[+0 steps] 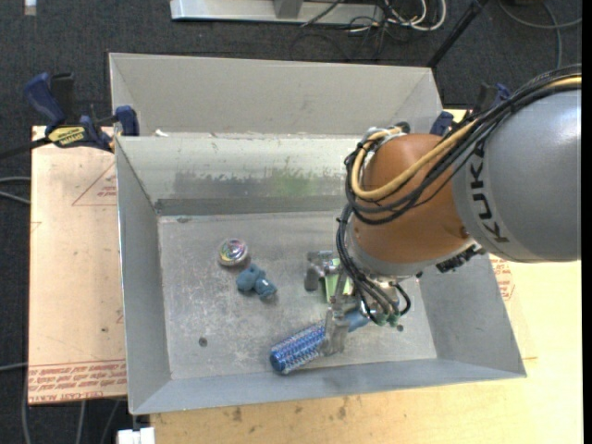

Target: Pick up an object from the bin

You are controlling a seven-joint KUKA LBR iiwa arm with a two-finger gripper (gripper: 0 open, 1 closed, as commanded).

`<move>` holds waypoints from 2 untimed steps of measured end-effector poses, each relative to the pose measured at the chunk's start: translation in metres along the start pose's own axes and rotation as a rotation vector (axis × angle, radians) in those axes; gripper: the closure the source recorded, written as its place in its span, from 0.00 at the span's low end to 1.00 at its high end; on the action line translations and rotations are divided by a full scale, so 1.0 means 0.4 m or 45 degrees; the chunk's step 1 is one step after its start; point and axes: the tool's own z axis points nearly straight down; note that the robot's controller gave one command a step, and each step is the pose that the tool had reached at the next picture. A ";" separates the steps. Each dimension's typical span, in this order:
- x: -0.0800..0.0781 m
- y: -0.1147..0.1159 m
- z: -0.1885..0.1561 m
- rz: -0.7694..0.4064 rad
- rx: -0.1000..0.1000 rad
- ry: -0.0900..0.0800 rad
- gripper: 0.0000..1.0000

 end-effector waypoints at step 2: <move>-0.006 0.042 0.270 -0.553 0.001 -0.009 1.00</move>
Offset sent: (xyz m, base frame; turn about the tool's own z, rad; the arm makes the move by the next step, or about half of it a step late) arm 0.0016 0.0166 -0.1075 -0.4380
